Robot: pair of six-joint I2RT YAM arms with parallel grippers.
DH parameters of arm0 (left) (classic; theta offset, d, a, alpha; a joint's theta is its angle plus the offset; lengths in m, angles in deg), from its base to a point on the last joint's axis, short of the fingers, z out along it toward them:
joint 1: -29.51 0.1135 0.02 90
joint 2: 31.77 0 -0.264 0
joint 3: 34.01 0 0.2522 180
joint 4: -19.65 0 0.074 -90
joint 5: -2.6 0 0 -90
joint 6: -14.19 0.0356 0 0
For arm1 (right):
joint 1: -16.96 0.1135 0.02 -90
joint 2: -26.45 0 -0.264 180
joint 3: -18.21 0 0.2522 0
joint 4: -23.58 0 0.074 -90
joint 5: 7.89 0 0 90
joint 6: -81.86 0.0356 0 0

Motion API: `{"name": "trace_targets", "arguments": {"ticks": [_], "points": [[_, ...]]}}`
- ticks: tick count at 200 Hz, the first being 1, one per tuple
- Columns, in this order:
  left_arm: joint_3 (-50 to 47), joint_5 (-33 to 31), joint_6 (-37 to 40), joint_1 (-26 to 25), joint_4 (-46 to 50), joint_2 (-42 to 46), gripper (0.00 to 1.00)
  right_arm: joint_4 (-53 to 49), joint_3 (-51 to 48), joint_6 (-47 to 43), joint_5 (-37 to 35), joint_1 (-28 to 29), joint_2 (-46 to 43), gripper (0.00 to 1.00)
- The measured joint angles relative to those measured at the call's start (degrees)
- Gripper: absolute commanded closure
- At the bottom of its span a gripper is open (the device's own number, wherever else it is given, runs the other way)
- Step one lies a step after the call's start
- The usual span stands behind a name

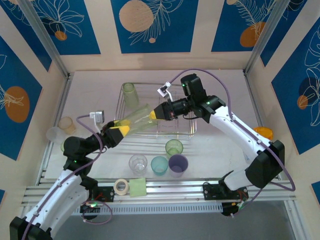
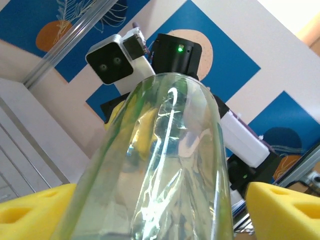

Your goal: Load the cups into the dish rack

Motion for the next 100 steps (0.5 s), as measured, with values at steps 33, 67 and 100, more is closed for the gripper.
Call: {"name": "trace_targets", "arguments": {"ticks": [33, 67, 100], "points": [[-0.5, -0.7, -0.3, -0.1, 0.2, 0.4, 0.54, 0.0, 0.4, -0.2, 0.5, 0.0, 0.7, 0.95], [-0.6, -2.0, 0.7, -0.2, 4.7, 1.5, 0.66, -0.1, 0.5, -0.7, -0.7, 0.1, 2.4, 0.43], [3.8, -8.2, 6.6, -0.2, 24.2, 3.4, 0.91, -6.0, 0.6, -3.4, -9.4, -1.7, 3.2, 0.36]]}}
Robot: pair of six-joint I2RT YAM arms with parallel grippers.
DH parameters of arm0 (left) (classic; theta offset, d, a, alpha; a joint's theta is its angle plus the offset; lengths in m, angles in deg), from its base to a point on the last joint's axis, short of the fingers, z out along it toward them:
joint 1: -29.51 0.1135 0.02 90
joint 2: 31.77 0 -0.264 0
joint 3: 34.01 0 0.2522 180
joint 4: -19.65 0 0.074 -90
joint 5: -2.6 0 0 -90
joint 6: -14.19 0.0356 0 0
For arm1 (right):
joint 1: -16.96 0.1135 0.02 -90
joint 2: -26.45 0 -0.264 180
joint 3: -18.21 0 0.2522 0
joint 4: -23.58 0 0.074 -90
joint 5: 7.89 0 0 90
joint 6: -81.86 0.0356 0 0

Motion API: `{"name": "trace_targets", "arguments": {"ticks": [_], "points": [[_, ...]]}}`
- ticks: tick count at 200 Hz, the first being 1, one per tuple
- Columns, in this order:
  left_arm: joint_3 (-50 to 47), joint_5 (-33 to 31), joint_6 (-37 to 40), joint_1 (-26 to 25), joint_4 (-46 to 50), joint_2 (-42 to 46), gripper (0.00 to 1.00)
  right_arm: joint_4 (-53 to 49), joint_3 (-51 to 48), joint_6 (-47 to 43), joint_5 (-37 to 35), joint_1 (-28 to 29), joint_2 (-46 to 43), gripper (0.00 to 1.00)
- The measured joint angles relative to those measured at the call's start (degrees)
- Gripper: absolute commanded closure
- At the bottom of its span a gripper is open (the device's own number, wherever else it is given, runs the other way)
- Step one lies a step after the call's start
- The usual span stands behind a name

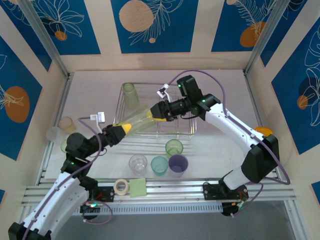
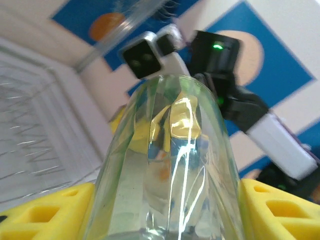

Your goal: Load the cups into the dish rack

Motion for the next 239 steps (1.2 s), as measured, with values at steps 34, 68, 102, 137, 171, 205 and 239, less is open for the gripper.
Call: {"name": "trace_targets", "arguments": {"ticks": [34, 68, 102, 137, 171, 205, 239], "points": [[21.7, -13.7, 9.3, -0.2, 34.0, -7.8, 0.98, -11.3, -2.1, -5.4, -23.3, -3.8, -7.6, 0.32], [46.4, -24.7, 17.0, -1.8, 55.2, -25.2, 1.0, -15.4, -13.3, -9.4, -34.4, -11.6, -22.7, 0.3], [58.2, -35.8, 22.7, -4.7, 68.7, -39.6, 1.0, -15.0, -24.7, -10.0, -36.1, -20.2, -30.0, 0.29], [66.4, -44.8, 26.1, -7.6, 76.5, -52.3, 1.0, -12.8, -26.6, -10.3, -35.7, -24.2, -29.7, 0.29], [68.6, -50.6, 27.8, -9.6, 76.8, -59.0, 1.0, -10.8, -26.2, -11.0, -34.6, -24.6, -27.7, 0.28], [74.0, -53.8, 30.7, -9.7, 76.5, -66.8, 1.0, -10.7, -26.1, -11.6, -33.5, -24.9, -25.8, 0.28], [83.9, -54.7, 33.0, -9.7, 78.9, -76.8, 1.0, -10.7, -25.7, -12.1, -32.0, -25.3, -24.7, 0.28]]}}
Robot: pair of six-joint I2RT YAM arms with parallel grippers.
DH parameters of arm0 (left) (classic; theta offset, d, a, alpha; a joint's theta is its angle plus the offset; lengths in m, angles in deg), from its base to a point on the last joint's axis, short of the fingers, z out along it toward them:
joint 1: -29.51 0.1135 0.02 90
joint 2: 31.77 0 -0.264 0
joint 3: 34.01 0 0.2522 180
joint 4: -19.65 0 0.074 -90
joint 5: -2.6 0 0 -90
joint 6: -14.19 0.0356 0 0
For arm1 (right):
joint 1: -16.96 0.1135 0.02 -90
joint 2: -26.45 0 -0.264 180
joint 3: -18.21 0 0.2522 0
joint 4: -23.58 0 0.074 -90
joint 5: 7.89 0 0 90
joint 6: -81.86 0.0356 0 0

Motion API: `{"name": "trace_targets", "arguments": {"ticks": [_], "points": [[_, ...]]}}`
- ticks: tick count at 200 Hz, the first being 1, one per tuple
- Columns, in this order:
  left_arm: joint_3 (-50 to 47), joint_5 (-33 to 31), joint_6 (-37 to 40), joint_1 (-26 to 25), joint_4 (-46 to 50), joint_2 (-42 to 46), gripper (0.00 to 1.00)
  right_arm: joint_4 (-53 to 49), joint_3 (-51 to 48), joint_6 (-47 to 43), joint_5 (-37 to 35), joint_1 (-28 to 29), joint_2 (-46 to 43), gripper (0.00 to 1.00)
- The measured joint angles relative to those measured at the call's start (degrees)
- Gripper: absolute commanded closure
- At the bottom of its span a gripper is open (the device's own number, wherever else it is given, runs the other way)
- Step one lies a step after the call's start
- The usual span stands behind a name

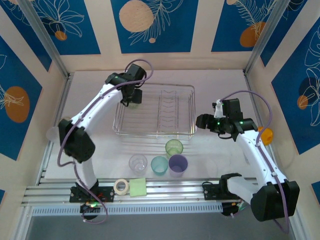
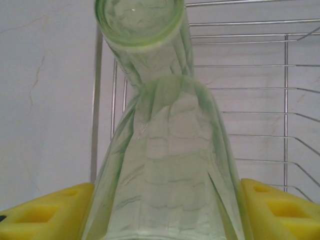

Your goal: Load the cups into the dish rack

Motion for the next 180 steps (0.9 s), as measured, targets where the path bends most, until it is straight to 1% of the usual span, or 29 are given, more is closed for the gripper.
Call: {"name": "trace_targets", "arguments": {"ticks": [22, 44, 112, 180], "points": [[5.5, 0.0, 1.0, 0.0, 2.1, -5.6, 1.0, 0.0, 0.3, -0.3, 0.3, 0.0, 0.2, 0.28], [6.8, 0.7, 1.2, 0.0, 3.7, -8.1, 1.0, -0.1, 0.3, -0.3, 0.4, 0.0, 0.2, 0.28], [6.8, 1.0, 1.2, 0.1, 5.3, -8.3, 1.0, -0.2, 0.3, -0.3, 0.7, 0.0, -0.3, 0.27], [1.1, 1.6, 1.0, 0.2, 6.0, -7.9, 1.0, -0.3, 0.7, -0.3, 1.7, 0.0, -0.4, 0.27]]}}
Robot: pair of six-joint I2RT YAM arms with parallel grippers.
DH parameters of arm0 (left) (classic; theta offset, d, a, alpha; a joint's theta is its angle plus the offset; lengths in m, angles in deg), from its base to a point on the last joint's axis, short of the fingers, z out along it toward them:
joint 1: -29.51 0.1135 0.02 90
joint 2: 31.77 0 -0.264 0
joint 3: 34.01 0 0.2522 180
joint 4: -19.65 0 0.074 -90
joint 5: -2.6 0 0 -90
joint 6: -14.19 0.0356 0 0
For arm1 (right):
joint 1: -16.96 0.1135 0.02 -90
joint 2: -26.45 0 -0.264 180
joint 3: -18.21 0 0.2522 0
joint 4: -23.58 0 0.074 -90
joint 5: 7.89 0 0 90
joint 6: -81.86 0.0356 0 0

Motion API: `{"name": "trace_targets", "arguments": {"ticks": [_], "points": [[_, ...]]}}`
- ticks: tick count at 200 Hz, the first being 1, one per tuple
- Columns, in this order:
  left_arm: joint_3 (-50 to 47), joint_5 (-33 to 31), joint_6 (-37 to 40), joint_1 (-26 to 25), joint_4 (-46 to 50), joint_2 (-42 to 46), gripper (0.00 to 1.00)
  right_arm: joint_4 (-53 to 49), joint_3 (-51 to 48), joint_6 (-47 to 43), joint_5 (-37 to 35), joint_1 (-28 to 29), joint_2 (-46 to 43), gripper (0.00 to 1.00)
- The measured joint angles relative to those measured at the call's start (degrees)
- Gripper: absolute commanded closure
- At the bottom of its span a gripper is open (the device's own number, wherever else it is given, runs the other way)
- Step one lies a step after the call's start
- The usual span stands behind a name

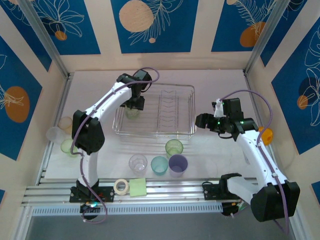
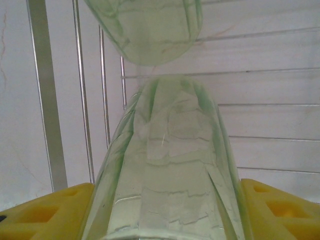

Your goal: Load the cups into the dish rack

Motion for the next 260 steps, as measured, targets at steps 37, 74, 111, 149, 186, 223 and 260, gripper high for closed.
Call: {"name": "trace_targets", "arguments": {"ticks": [37, 74, 111, 149, 186, 223, 260], "points": [[-4.7, 1.5, -0.6, 0.0, -0.7, 4.4, 1.0, 0.0, 0.0, 0.0, 0.0, 0.0, 0.0, 0.27], [-7.5, 2.8, -1.8, 0.1, -1.4, 11.3, 1.0, -0.2, 0.0, 0.0, 0.1, 0.0, 0.0, 0.27], [-7.2, 2.7, -1.8, 0.3, -1.7, 12.8, 1.0, -0.2, 0.0, 0.0, 0.4, 0.0, 0.0, 0.27], [-4.4, 2.4, -1.7, 1.7, -1.5, 10.8, 1.0, -0.2, 0.0, 0.0, 0.5, 0.0, 0.0, 0.27], [-2.2, 1.7, -1.3, 3.7, -2.6, 7.8, 1.0, -0.2, 0.0, 0.0, 0.8, 0.0, 0.0, 0.27], [-2.0, 2.1, -0.9, 4.9, -3.1, 4.9, 1.0, -0.2, 0.0, 0.0, 0.9, 0.0, 0.0, 0.27], [-3.6, 2.5, -0.3, 5.4, -5.0, 4.1, 1.0, -0.2, 0.0, 0.0, 0.9, 0.0, 0.0, 0.27]]}}
